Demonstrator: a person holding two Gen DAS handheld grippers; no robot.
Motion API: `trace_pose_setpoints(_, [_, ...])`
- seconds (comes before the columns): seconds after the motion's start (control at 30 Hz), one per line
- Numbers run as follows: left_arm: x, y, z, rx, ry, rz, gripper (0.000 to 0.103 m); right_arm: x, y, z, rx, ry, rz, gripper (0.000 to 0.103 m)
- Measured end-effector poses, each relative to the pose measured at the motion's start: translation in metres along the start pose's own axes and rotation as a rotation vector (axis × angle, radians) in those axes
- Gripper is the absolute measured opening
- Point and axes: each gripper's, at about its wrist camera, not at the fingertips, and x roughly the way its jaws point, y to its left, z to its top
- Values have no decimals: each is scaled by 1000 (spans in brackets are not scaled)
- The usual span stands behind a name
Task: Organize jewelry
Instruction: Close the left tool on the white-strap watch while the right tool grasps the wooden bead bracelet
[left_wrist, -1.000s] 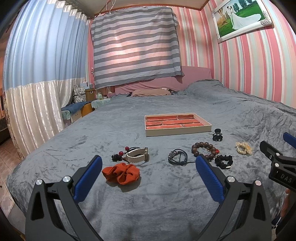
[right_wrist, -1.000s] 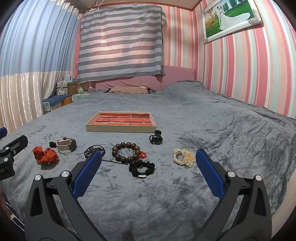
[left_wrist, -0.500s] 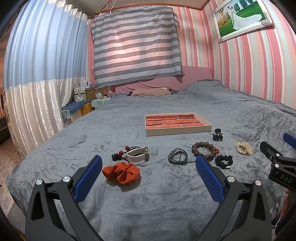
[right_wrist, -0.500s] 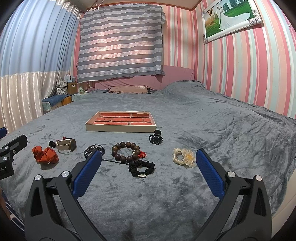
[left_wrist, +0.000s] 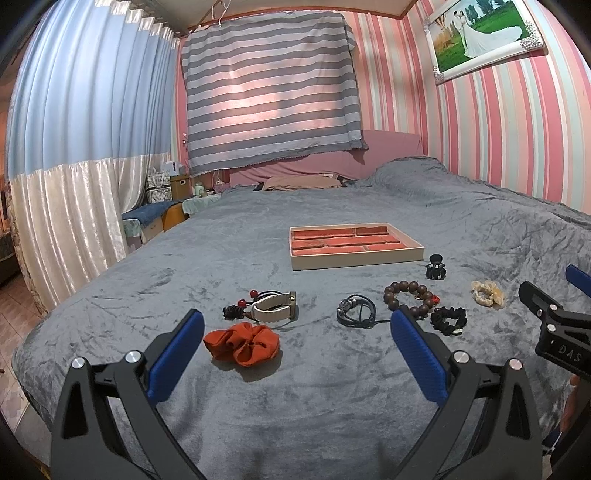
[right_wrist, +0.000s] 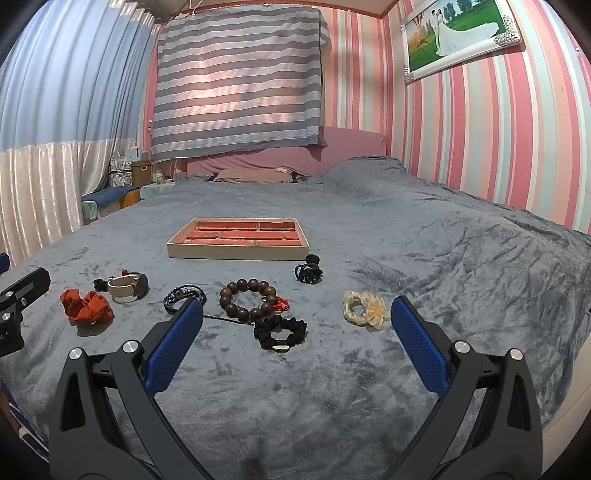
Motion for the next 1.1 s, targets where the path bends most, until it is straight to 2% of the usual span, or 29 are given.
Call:
trace_pose_setpoints(0.4, [16, 7, 4, -24, 36, 4, 99, 17, 8, 0, -22, 42, -5, 99])
trace_pose_setpoints(0.67, [31, 12, 19, -28, 43, -6, 99, 44, 6, 8, 50, 117, 64, 98])
trace_pose_setpoints(0.83, [48, 17, 28, -27, 79, -13, 99, 59, 13, 17, 10, 133, 59, 98])
trace_pose_setpoints(1.1, [74, 21, 45, -24, 91, -1, 99, 82, 25, 33, -70, 127, 10, 98])
